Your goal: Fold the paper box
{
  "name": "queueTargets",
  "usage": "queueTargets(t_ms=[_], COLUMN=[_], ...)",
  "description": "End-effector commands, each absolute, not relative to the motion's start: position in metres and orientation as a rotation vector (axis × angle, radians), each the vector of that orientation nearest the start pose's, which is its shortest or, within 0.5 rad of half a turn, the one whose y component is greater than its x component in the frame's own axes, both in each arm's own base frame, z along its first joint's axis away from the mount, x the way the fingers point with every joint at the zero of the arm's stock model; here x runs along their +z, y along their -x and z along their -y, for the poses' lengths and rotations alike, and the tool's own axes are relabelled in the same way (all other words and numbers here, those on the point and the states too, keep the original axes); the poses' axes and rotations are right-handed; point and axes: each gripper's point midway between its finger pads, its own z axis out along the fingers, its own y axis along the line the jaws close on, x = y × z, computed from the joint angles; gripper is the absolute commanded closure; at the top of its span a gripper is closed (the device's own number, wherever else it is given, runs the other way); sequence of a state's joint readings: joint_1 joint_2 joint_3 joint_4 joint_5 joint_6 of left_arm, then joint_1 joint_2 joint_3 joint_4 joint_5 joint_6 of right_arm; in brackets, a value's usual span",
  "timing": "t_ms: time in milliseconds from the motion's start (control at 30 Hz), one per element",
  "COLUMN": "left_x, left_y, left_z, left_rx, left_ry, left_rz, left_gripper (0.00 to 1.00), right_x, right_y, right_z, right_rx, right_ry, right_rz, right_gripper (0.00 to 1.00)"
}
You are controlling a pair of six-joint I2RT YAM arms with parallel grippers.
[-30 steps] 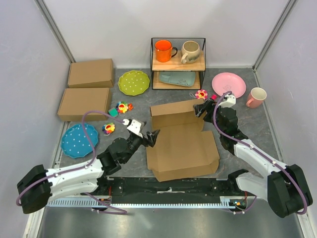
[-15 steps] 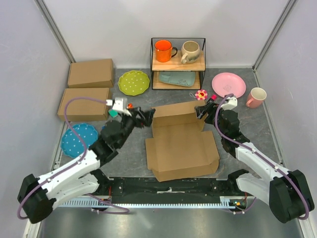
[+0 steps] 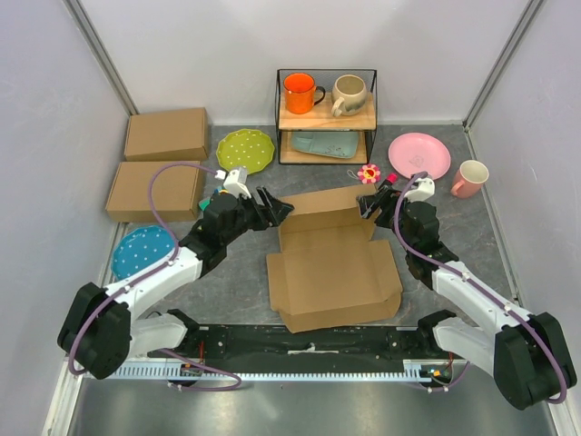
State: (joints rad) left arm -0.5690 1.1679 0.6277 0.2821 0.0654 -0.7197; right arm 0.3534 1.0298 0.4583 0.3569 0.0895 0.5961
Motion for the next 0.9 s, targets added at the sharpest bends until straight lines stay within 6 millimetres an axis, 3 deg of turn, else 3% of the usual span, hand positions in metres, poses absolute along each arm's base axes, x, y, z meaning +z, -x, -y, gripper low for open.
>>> queueTargets(t_ms=[0, 100, 233, 333, 433, 567, 867], left_x=[0.181, 0.165, 0.134, 0.127, 0.122, 0.122, 0.117], left_y=[-0.297, -0.298, -0.301, -0.301, -0.304, -0.309, -0.326], left_z=[0.255, 0.251, 0.249, 0.251, 0.251, 0.249, 0.244], left_rx=[-1.061, -1.022, -0.972, -0.975, -0.956, -0.902, -0.803], left_ry=[0.085, 0.104, 0.124, 0.118, 0.102, 0.065, 0.023], left_rz=[-1.971, -2.005, -2.077, -2.092, -2.101, -2.114, -2.189], left_gripper=[0.22, 0.33, 0.57, 0.68, 0.7, 0.7, 0.68], right_x=[0.122, 0.121, 0.123, 0.126, 0.137, 0.17, 0.193], right_y=[-0.321, -0.319, -0.318, -0.316, -0.317, -0.326, -0.35], right_z=[-0.112, -0.114, -0.113, -0.113, -0.113, -0.109, -0.11], right_rx=[0.448, 0.454, 0.451, 0.454, 0.456, 0.449, 0.449], right_ry=[-0.285, -0.277, -0.274, -0.268, -0.267, -0.302, -0.334], right_rz=[-1.963, -1.969, -1.966, -1.965, -1.95, -1.886, -1.845], right_gripper=[0.2, 0.2, 0.2, 0.19, 0.16, 0.1, 0.09])
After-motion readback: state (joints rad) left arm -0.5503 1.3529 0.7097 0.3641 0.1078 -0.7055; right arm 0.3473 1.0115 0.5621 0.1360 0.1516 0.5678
